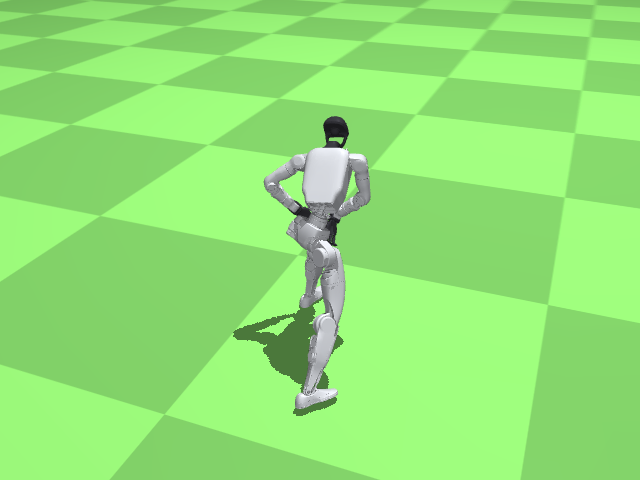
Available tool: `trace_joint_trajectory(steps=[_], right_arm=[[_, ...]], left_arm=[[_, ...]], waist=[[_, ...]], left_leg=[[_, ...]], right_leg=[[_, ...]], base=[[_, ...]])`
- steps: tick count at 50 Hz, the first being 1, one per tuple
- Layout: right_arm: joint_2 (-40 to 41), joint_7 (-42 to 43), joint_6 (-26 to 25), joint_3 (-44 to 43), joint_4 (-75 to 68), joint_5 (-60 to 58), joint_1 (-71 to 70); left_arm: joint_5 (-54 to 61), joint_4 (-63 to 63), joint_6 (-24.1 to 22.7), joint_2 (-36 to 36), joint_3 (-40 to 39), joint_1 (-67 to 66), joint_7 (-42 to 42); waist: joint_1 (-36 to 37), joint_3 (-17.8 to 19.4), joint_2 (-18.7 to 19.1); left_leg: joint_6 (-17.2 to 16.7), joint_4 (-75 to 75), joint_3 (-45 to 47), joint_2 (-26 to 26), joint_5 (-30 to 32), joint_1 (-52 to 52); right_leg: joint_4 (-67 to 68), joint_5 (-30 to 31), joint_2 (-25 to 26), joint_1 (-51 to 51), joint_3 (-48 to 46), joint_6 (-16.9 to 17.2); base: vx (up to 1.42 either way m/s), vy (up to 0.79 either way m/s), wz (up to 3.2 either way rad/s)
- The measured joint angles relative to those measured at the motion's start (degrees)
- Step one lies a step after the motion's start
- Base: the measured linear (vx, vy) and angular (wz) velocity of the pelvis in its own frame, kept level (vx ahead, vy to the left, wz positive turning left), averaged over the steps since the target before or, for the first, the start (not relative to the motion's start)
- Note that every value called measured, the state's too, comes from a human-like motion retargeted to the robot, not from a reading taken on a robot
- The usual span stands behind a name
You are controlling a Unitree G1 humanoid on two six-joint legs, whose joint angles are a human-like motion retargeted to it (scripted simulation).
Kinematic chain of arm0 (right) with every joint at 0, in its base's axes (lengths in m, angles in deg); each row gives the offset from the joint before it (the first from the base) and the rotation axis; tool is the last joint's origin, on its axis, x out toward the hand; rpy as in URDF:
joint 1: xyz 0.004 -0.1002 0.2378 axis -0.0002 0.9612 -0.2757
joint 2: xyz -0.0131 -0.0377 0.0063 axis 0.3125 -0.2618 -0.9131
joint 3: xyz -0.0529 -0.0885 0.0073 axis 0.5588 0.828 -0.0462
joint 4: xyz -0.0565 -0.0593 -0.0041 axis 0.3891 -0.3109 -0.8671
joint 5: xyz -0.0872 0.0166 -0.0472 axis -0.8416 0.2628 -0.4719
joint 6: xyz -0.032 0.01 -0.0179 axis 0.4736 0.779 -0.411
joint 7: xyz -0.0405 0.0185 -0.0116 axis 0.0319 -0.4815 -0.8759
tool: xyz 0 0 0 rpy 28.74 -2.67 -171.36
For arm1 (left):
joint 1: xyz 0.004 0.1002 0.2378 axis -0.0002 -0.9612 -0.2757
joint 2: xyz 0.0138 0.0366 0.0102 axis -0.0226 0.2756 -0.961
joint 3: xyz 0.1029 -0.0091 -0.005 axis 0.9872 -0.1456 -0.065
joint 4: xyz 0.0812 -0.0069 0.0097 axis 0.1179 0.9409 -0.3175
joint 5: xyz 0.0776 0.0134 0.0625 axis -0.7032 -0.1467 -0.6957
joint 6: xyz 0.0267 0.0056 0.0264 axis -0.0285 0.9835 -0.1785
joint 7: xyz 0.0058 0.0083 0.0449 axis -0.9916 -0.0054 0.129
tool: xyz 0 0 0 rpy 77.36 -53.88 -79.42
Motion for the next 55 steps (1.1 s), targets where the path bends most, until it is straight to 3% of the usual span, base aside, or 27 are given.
trace_joint_trajectory(steps=[7, 15, 25, 30, 37, 40, 45, 47, 50, 53, 55], right_arm=[[-5.81, 4.14, 3.04, 1.60, 6.55, 0.23, 4.22], [-3.40, 13.58, 3.54, 4.73, 0.23, 0.15, 4.14], [-4.86, 24.30, 4.40, 6.94, -0.37, 0.96, 4.33], [-3.90, 36.43, 4.78, 8.84, -2.76, 1.12, 4.22], [-3.70, 71.15, 7.18, 11.23, -3.27, 3.85, 4.36], [-5.33, 81.97, 7.24, 11.23, 0.28, 5.23, 4.38], [-7.63, 88.48, 5.94, 8.02, 5.22, 8.35, 6.03], [-6.27, 88.60, 5.41, 5.55, 2.27, 10.28, 7.43], [-0.26, 81.11, 3.80, 3.09, -8.92, 16.35, 10.40], [3.59, 64.10, -0.31, 1.93, -16.65, 24.02, 14.51], [1.01, 58.22, -2.26, 0.52, -14.67, 28.15, 17.71]], left_arm=[[-12.98, 1.06, -2.71, -0.86, 14.22, 10.84, 2.83], [-15.71, 9.37, -6.78, 2.52, 23.99, 16.25, 12.27], [-21.42, 15.61, -9.67, 8.08, 27.92, 17.66, 26.63], [-24.23, 18.54, -10.62, 9.28, 30.28, 18.58, 32.12], [-23.28, 17.03, -13.92, 7.30, 36.25, 21.84, 39.10], [-22.93, 13.09, -14.02, 4.82, 37.24, 22.70, 42.56], [-23.90, 8.26, -13.38, 2.21, 35.10, 23.26, 48.16], [-23.47, 10.59, -13.04, 3.36, 35.24, 24.75, 46.53], [-21.81, 20.17, -11.32, 8.29, 38.09, 27.13, 35.16], [-24.44, 27.98, -7.95, 12.38, 41.37, 27.79, 18.55], [-26.05, 27.62, -6.87, 11.93, 43.13, 28.47, 12.08]], waist=[[-2.73, 0.00, 0.93], [-3.42, 0.00, 2.67], [-4.79, 0.00, 4.51], [-5.66, 0.00, 5.69], [-9.16, 0.00, 7.91], [-10.84, 0.00, 8.74], [-9.99, 0.00, 7.47], [-7.90, -0.17, 5.90], [-5.52, -3.53, 4.25], [-7.36, -10.13, 6.22], [-9.72, -13.56, 8.96]], left_leg=[[-0.01, -6.24, -0.99, -1.41, 3.49, -0.97], [0.79, -11.20, -0.86, -1.63, 5.71, -0.75], [4.37, -9.13, 3.64, -1.73, 8.00, -3.22], [5.12, -9.60, 5.76, -1.48, 7.59, -3.24], [4.49, -9.59, 6.90, -3.54, 6.78, -5.45], [4.14, -5.16, 6.45, -3.79, 3.91, -8.43], [3.58, 10.48, 6.29, -2.22, -5.22, -13.54], [3.61, 16.84, 6.79, -1.99, -9.04, -13.10], [4.71, 22.68, 7.54, -2.83, -12.46, -9.51], [6.60, 18.53, 7.05, -5.33, -11.21, -1.90], [7.91, 8.19, 4.86, -8.10, -7.90, 6.30]], right_leg=[[-1.40, 0.46, 1.85, -1.05, -2.47, -0.02], [-3.19, 2.99, 2.61, -2.16, -3.76, 0.58], [-2.42, 6.45, 0.68, -4.53, -2.06, 0.37], [-4.86, 9.39, 0.14, -4.79, -1.95, 0.93], [-3.49, 10.00, -1.31, -6.14, -3.34, 0.35], [0.38, 8.97, -2.02, -7.66, -4.13, -0.61], [8.34, 6.25, -5.07, -8.08, -3.09, -0.82], [8.87, 6.88, -6.65, -4.80, -1.79, -0.13], [7.54, 14.44, -6.63, 2.18, 0.99, -0.18], [6.59, 32.79, -1.49, 6.91, 3.30, -0.80], [5.22, 44.91, 4.23, 7.63, 5.96, -0.25]], base=[[-0.03, -0.04, 0.32], [0.00, 0.00, 0.00], [0.06, 0.04, 0.00], [0.05, 0.05, -0.09], [0.05, 0.05, 0.33], [0.10, 0.05, 0.34], [0.24, 0.05, 0.01], [0.45, 0.10, -0.10], [0.62, 0.16, 0.15], [0.71, 0.20, 0.72], [0.62, 0.14, 1.02]])
